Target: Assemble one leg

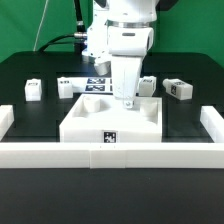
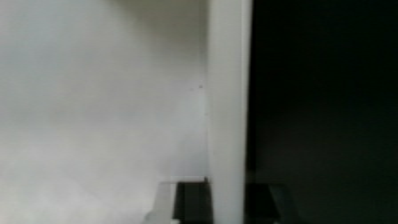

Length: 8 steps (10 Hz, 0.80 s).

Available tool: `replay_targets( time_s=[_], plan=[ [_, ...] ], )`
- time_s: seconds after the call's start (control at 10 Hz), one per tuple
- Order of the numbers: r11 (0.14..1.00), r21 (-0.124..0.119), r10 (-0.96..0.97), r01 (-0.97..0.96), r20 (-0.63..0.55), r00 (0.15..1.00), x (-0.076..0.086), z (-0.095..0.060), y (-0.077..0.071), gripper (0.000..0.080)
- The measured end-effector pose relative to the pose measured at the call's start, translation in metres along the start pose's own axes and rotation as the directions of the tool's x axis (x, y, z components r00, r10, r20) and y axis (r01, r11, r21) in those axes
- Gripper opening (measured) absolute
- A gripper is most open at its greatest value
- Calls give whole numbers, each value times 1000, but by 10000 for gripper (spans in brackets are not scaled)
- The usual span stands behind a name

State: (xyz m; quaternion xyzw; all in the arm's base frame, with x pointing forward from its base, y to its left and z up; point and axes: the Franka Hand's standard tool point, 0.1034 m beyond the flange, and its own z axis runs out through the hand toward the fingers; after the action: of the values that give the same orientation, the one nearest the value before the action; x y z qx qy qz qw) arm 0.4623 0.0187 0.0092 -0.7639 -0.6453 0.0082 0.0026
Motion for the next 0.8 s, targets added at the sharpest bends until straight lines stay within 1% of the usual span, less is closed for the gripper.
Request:
replay_targets(
  time_s=[0.5, 0.6, 0.7, 0.8],
  plan=[
    [1000, 0, -3, 3, 0, 1000, 1, 0, 0, 57],
    [1000, -3, -20, 20, -5, 1000, 10, 0, 3, 58],
    [999, -8, -50, 50, -13, 999, 24, 0, 9, 58],
    [994, -22, -110, 109, -11, 994, 40, 0, 14, 58]
  ],
)
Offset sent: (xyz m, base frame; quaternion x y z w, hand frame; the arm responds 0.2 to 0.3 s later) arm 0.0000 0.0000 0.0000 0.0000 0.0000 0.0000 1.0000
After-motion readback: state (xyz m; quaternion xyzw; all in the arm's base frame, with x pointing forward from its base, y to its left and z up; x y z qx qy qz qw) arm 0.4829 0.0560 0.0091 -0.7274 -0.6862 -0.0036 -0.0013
